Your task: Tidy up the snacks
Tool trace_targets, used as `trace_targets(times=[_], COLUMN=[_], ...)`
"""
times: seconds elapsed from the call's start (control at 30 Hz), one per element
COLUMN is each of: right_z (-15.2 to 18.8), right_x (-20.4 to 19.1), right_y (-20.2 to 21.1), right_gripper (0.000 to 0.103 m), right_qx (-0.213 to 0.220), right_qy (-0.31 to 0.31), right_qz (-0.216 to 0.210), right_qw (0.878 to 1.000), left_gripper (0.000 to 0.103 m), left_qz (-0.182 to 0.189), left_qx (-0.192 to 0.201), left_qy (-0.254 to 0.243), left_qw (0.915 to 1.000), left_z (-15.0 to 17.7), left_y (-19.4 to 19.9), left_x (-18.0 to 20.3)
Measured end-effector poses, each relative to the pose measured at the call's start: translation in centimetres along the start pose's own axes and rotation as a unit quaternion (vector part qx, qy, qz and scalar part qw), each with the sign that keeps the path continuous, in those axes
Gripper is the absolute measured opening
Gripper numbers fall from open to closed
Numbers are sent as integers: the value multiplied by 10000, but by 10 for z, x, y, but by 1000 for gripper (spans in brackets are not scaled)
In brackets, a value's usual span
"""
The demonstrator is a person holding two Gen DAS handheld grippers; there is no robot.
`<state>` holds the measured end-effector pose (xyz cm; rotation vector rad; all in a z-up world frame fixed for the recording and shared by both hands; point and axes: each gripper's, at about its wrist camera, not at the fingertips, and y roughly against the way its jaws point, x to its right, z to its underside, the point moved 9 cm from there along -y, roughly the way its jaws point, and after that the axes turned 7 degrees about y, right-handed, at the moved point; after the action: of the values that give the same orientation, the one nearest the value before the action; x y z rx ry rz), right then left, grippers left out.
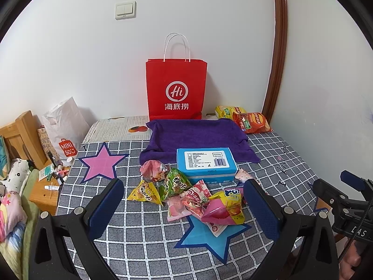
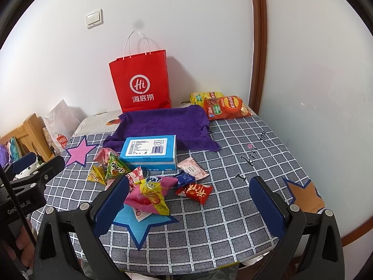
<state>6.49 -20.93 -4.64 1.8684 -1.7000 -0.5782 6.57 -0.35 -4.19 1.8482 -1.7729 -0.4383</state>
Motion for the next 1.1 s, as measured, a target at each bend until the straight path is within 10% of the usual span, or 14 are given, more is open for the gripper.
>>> trace_targets(times=[1.1], right_z=[6], right_x=[-7], right_y=[-8], right_gripper=[102], right_qx=[-43], right_qy=[42], right_qz=[-75], right_qw=[10000], left_gripper=[103], left_qz=[75], left_qx=[-34], left_qy=[37], left_qw=[10000], left_z=[-1], left_y=[-10], left_x=[-3])
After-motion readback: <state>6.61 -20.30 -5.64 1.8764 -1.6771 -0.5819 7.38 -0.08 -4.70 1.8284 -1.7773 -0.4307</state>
